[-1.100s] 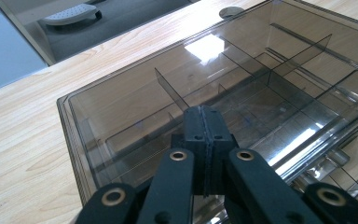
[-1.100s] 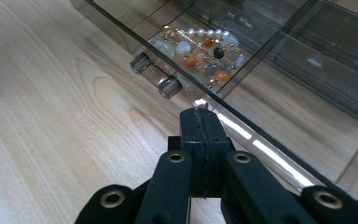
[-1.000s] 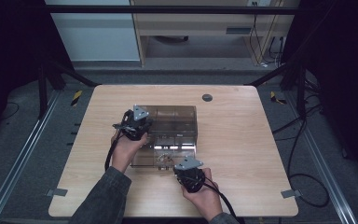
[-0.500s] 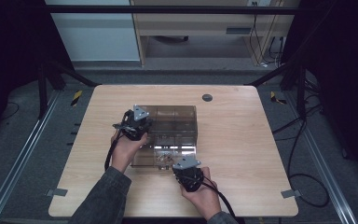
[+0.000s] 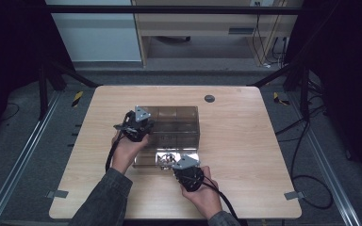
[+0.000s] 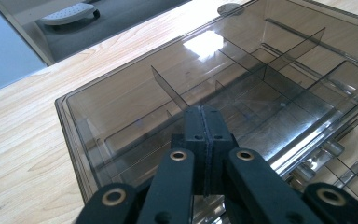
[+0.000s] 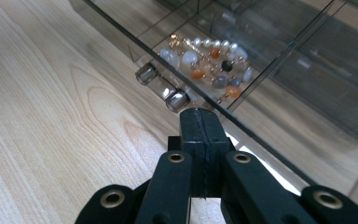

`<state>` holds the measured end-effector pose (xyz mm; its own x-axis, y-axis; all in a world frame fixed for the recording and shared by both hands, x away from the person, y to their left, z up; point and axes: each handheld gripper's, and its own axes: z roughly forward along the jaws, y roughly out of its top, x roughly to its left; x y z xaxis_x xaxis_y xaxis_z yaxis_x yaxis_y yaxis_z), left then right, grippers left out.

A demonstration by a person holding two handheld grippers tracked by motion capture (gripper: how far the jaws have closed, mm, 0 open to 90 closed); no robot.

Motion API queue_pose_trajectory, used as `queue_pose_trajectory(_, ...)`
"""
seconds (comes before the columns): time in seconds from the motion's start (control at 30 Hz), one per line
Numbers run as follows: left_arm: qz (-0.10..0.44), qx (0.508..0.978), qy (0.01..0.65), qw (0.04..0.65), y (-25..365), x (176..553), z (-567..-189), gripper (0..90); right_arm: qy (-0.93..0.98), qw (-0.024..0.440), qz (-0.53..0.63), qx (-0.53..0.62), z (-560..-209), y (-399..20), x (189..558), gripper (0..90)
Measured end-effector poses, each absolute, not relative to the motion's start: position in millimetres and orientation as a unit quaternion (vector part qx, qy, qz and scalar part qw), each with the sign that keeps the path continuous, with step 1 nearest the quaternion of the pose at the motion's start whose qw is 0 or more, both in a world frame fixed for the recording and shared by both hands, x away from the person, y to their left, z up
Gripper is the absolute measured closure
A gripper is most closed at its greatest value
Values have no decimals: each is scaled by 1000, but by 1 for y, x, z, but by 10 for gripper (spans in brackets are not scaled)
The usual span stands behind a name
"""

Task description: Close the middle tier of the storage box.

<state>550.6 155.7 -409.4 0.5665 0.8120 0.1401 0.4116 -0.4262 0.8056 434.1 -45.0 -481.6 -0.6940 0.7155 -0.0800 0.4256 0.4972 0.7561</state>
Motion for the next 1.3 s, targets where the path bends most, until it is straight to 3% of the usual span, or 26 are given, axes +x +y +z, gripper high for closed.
queue_pose_trajectory(1.3,265,803,383,372,156,549,-409,897,827,201,379,363,-471,-47,464,900)
